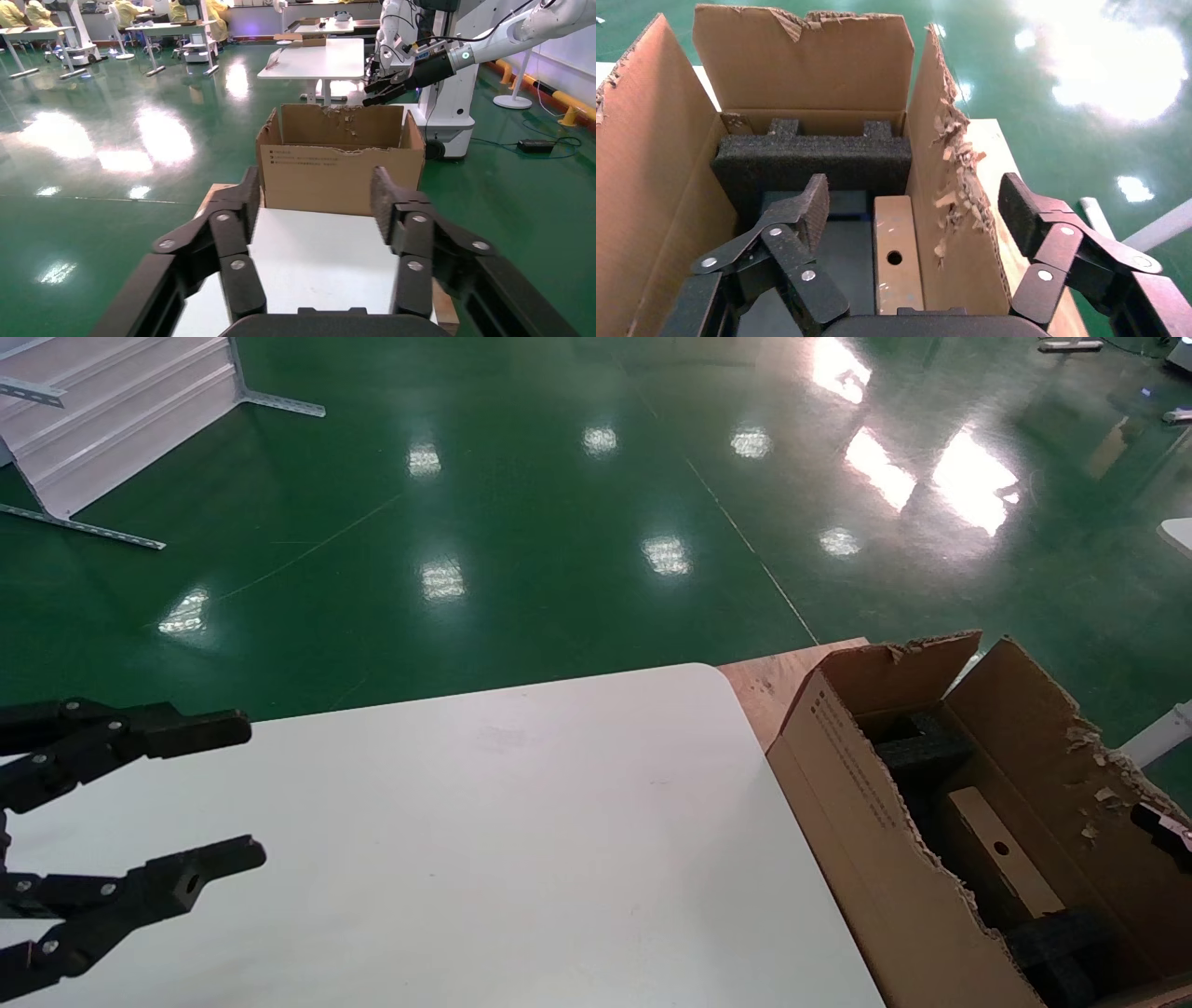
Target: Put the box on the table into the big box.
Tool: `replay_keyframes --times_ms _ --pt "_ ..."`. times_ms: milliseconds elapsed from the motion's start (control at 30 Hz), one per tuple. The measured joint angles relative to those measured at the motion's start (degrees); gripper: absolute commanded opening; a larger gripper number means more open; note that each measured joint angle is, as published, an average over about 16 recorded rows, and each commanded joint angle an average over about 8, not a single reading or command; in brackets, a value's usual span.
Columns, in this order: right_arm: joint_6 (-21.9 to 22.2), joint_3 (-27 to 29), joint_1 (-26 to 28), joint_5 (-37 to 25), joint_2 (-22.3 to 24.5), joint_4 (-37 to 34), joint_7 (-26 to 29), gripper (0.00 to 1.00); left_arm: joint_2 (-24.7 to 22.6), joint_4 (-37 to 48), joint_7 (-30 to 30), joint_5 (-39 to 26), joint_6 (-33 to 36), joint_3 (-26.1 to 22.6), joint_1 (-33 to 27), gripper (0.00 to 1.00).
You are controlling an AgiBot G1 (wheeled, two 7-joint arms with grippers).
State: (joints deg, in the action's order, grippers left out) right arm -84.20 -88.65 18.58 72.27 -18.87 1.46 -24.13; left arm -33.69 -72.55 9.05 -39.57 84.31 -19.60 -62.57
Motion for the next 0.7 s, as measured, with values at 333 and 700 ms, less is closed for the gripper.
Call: replay_keyframes --times_ms 333,700 --pt "-5.9 -3.64 18.5 -7.96 0.46 2.84 -3.67 1.0 0.0 0.01 -0.01 0.0 0.0 -0.01 -0.01 1.0" --pt "-6.47 -7.18 39.37 -18.55 0.66 8.06 -8.48 1.0 0.01 0.02 -0.01 0.01 -0.01 -0.01 0.0 1.0"
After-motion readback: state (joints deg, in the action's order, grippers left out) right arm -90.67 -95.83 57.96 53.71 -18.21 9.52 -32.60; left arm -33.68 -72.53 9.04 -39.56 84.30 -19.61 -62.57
